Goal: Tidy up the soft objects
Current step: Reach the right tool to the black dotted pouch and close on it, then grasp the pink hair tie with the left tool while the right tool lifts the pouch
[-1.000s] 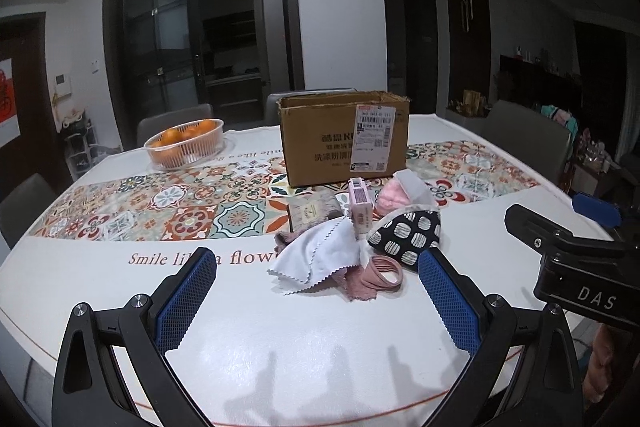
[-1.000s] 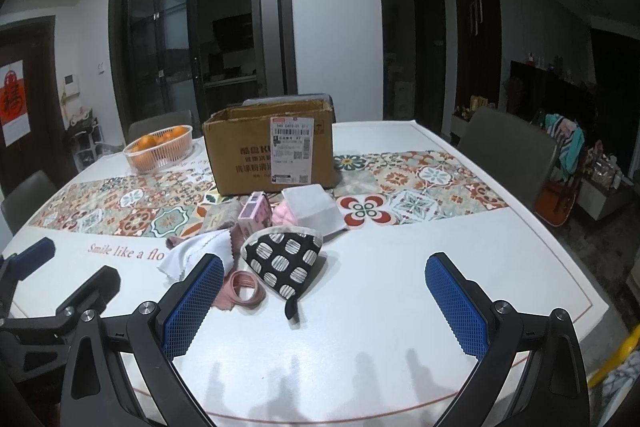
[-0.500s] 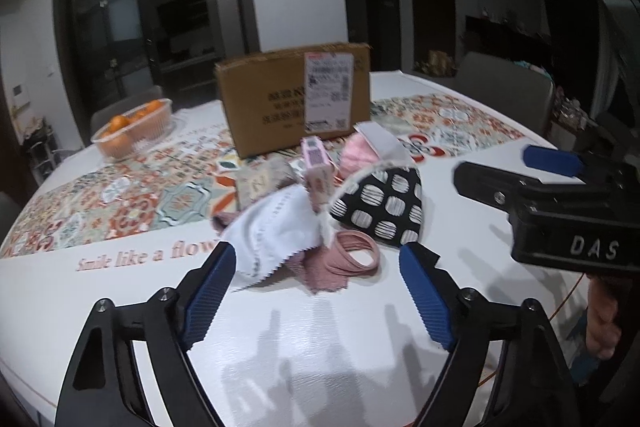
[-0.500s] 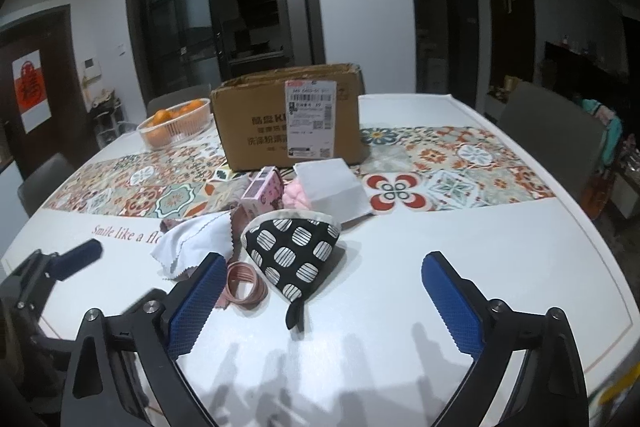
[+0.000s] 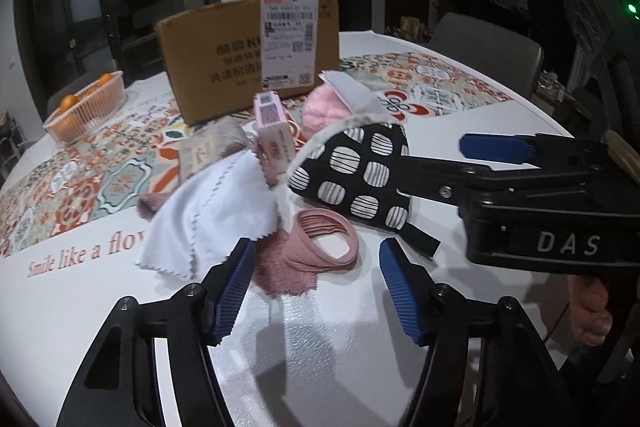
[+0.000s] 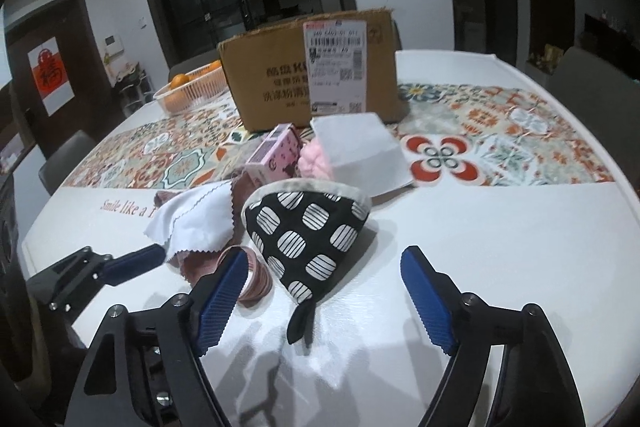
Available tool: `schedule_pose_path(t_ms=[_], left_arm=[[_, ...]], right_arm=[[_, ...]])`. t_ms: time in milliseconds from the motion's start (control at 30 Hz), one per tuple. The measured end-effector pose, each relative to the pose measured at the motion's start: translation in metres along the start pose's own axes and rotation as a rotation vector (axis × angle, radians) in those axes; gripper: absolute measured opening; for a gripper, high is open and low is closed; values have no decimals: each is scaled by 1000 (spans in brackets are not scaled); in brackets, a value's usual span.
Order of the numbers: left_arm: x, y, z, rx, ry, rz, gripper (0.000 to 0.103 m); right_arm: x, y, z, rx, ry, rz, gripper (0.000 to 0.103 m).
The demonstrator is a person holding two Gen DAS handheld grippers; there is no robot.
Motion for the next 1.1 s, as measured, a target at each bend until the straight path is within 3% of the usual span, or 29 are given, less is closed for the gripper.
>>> schedule_pose_path(t_ms=[567,833,1100], left_arm=[[-10,34,-5,-97,-62,-59,51],[-13,40,2,-99,-66,-59,44],[-20,39,2,-92,-106,-95,15]], right_arm=[[-4,47,0,-112,21,93,72],[0,54,-4,-123,42,97,52],[0,48,-7,-99,55,75,41]])
Point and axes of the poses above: each gripper's, at about its wrist camera, not at the fingertips, and y roughly the way its jaws point, x to its right, z to its top, the point moved 4 cm from there along y, roughly the way its jaws point, and after that the axes turned 1 degree about -y, right-handed, at the moved point
